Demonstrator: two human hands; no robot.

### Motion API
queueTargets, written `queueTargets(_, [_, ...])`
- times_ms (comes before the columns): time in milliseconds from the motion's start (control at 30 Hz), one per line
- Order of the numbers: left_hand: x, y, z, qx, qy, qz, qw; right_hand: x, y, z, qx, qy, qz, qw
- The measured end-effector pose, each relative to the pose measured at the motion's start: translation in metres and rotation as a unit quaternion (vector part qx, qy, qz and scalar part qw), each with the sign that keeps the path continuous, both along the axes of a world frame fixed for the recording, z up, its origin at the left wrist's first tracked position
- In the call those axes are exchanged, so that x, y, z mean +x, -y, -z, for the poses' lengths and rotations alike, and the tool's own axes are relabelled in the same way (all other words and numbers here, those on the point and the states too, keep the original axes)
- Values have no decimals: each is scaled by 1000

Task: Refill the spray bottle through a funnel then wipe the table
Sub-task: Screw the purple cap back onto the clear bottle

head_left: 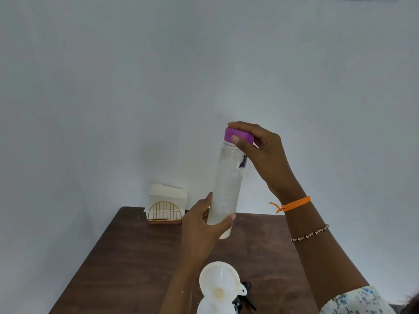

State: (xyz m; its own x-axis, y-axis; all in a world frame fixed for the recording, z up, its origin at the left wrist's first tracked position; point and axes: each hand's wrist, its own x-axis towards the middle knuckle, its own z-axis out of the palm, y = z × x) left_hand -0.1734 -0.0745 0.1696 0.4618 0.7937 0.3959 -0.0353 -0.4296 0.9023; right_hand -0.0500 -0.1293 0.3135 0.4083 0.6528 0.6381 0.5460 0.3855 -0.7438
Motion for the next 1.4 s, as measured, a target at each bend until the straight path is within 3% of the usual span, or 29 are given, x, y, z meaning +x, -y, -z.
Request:
queueTargets(133, [0,-10,-17,-1,9,47,999,7,4,-16,13,-3,-21,1000])
queueTargets(333, [-1,-17,-18,-44,18,154,987,22,11,-28,-23,-29,-161,986])
queueTargets(467, [2,-8,-11,-38,43,127,990,28,14,-27,-68,-20,-158,985])
queueTargets(633, [4,-1,-7,-13,40,35,999,26,14,-24,-104,24,-35,994])
queueTargets(767, [5,1,-8,-15,35,17,999,21,12,-23,-113,34,29,993])
queueTargets(833, [4,2,-9,-19,35,18,999,22,12,-21,-123,15,0,992])
queueTargets(1000, [3,4,-11,-28,35,19,999,27,13,-14,-65,-88,-178,978])
queueTargets(1100, [2,5,-12,-24,34,21,999,26,10,-13,-65,-58,-164,983])
queueTargets(1267, [1,10,-15,-12,34,19,999,14,4,-16,-61,-51,-37,996])
queueTargets(1400, [-1,8,-17,-18,46,23,999,19,5,-18,-61,-104,-113,986])
